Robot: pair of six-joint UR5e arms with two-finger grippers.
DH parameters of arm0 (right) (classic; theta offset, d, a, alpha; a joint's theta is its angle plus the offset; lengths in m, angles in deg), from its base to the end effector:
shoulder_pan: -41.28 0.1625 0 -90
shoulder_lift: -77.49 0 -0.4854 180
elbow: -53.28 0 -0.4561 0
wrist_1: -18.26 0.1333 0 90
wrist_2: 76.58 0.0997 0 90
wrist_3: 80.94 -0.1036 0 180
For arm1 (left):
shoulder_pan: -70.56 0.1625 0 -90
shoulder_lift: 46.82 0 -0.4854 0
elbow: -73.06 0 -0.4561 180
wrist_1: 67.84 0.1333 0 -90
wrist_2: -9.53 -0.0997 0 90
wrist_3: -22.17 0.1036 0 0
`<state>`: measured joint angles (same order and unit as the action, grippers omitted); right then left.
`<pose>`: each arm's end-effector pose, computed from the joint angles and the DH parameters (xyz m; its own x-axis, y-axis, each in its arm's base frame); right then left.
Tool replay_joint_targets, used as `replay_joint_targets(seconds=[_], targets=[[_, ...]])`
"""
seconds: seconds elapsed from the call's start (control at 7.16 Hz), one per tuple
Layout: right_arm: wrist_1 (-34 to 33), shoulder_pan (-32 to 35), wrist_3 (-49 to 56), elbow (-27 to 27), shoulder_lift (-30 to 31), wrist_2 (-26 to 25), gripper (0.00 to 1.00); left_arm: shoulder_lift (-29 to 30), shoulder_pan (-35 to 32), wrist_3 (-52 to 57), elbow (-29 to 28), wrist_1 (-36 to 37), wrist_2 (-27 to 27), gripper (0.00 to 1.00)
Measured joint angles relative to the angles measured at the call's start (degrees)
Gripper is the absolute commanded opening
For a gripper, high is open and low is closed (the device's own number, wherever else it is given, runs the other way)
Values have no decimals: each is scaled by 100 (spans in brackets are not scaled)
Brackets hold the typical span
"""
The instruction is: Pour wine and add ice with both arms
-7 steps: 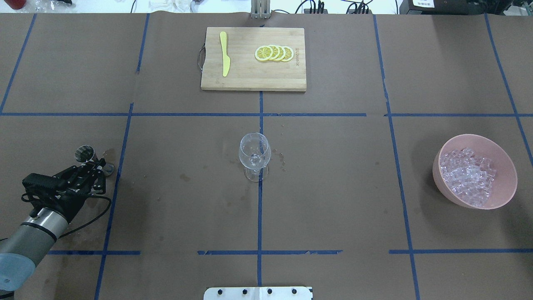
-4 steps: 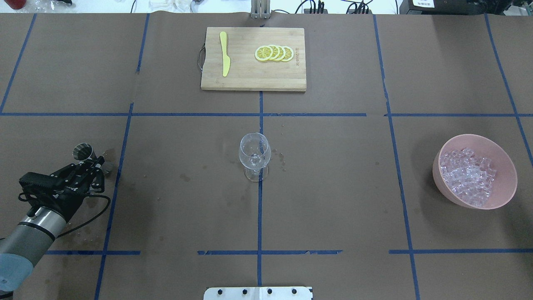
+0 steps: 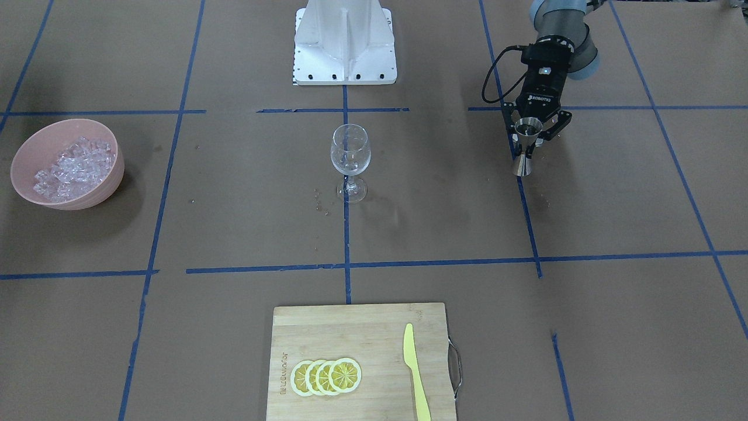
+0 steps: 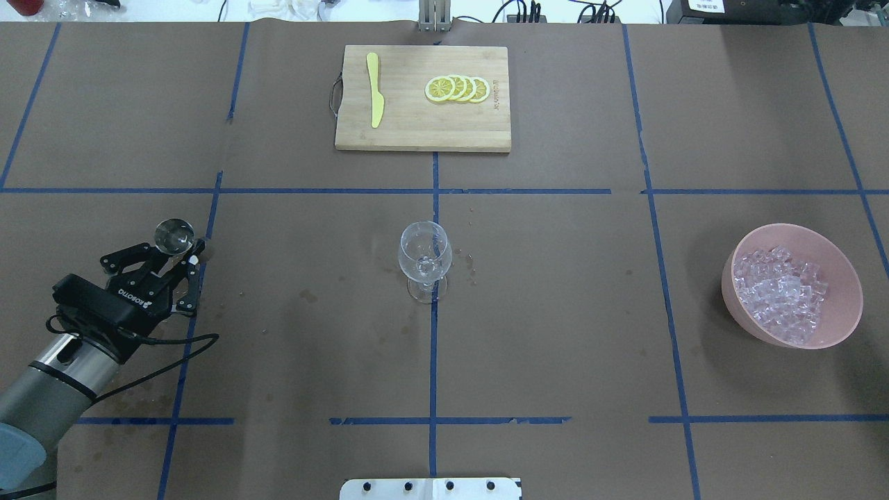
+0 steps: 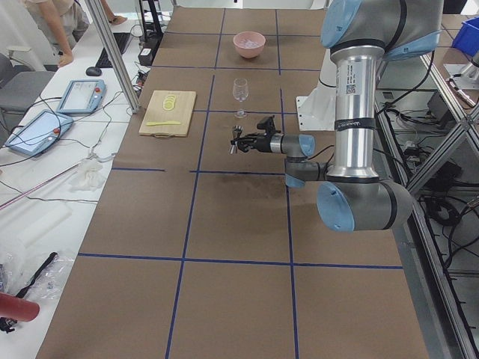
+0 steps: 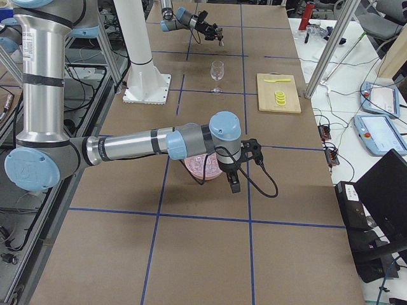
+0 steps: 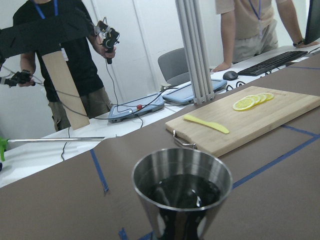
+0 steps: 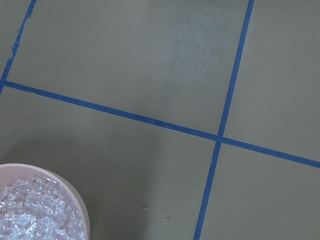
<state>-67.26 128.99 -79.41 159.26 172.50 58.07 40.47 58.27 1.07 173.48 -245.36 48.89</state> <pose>0.0396 -0.5231 0.6037 0.7021 -0.2411 0.6700 0.0573 0.9570 0.2844 0.4288 -0.3118 0.4809 0.7958 0.4322 -0.4243 0.4025 0.1460 0.9037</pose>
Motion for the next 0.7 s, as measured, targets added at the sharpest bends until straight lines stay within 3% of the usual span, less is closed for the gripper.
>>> replay_joint_targets(seconds=[0.7], targets=[[0,0,2,-15,0,-8,100,1044,-93,-12,222,1191,488,0]])
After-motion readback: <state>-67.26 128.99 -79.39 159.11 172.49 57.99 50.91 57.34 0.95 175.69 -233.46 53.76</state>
